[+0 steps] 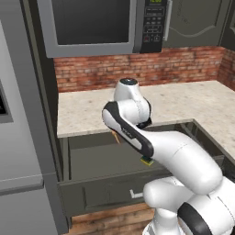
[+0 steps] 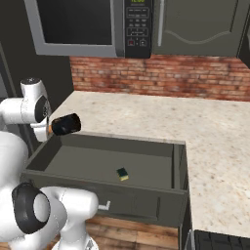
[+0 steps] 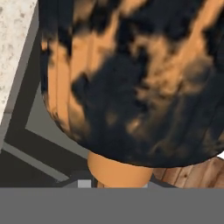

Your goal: Restock the sink supplies by placing the sponge and soap dispenser on the counter and next to the sink. Make sure the soap dispenser is upright.

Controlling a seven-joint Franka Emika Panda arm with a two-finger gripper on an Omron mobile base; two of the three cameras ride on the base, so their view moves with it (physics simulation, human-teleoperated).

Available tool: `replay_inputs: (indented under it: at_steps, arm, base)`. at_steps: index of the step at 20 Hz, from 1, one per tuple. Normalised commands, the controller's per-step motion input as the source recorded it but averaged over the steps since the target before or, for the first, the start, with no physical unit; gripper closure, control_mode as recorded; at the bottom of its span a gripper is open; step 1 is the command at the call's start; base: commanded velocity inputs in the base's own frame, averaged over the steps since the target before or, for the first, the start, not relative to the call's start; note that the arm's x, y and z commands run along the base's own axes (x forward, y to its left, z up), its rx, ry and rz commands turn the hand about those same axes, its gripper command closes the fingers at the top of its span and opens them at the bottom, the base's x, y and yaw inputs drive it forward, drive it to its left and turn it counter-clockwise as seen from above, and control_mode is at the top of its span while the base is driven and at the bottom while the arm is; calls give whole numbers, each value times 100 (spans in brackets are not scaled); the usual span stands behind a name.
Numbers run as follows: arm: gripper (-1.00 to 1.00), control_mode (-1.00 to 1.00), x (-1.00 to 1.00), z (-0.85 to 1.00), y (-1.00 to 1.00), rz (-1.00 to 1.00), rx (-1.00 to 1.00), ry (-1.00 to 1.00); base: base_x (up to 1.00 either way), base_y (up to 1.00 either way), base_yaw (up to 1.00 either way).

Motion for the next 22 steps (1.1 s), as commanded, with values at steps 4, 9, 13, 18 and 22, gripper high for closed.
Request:
replay_inputs:
  at_steps: [4, 9, 13, 18, 22]
  arm:
    - [100, -100, -53, 79, -33, -20, 9, 3]
    - [100, -100, -14, 8, -11, -18, 3, 10]
    - [100, -100, 0, -1, 0, -1, 0, 2]
    - [100, -100, 0, 0, 0, 0, 0, 0]
    - [100, 100, -4, -1, 0, -10, 0, 0]
  base:
    - [0, 0, 0]
    - [0, 0, 0]
    - [0, 0, 0]
    - [0, 0, 0]
    - [-7, 0, -8]
